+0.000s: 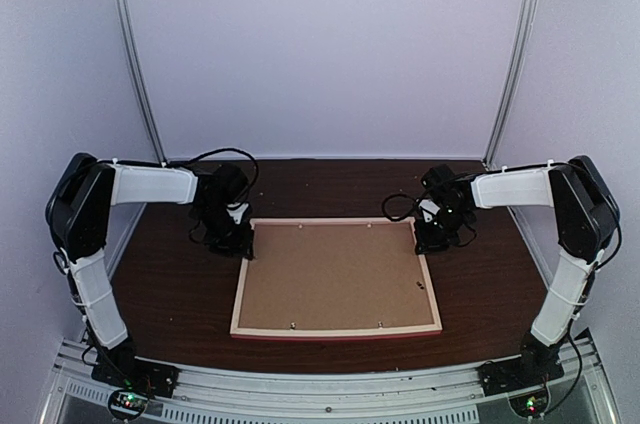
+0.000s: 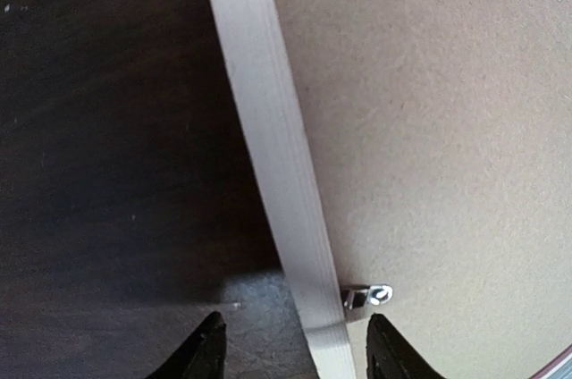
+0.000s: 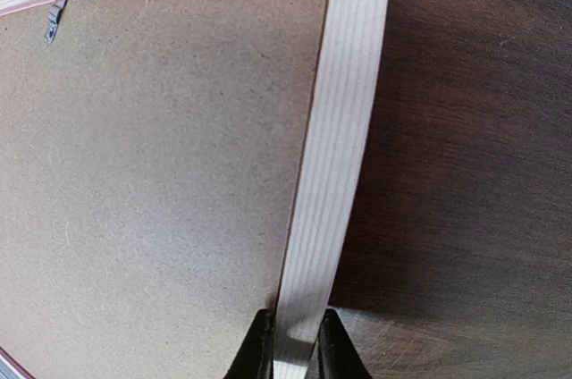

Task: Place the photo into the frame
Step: Press the fastener onto the backboard, then pick up the photo frame from the center of the board.

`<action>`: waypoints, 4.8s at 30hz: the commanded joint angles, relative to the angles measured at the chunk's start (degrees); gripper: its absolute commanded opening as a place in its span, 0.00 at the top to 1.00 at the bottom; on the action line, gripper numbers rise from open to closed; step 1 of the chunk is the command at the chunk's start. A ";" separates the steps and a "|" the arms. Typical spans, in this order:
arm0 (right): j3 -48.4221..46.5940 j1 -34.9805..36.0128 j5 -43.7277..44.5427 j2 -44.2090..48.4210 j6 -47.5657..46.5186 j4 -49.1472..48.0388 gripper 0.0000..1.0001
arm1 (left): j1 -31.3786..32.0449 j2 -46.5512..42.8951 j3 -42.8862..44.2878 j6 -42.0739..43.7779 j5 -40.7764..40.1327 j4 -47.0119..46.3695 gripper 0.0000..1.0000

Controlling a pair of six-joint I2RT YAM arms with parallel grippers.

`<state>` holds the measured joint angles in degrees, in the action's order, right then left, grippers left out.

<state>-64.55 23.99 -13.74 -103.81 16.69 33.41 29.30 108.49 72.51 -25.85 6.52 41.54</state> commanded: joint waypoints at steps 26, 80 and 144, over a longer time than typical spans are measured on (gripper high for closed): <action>2.28 0.53 -0.69 -2.49 -2.20 1.24 0.73 | 2.57 -2.88 -7.82 -5.52 2.78 -4.36 0.78; 13.91 4.59 -5.86 11.39 -3.63 3.47 0.47 | 4.36 -2.49 -7.67 -10.27 -1.78 -5.24 0.82; 23.59 2.90 -10.83 19.76 6.08 -0.10 0.58 | 4.36 -3.80 -5.12 -9.64 -3.97 -3.75 0.71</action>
<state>-42.81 26.39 -23.73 -85.23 20.27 34.83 33.12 104.66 66.24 -36.29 3.46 37.91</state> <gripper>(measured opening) 0.443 0.282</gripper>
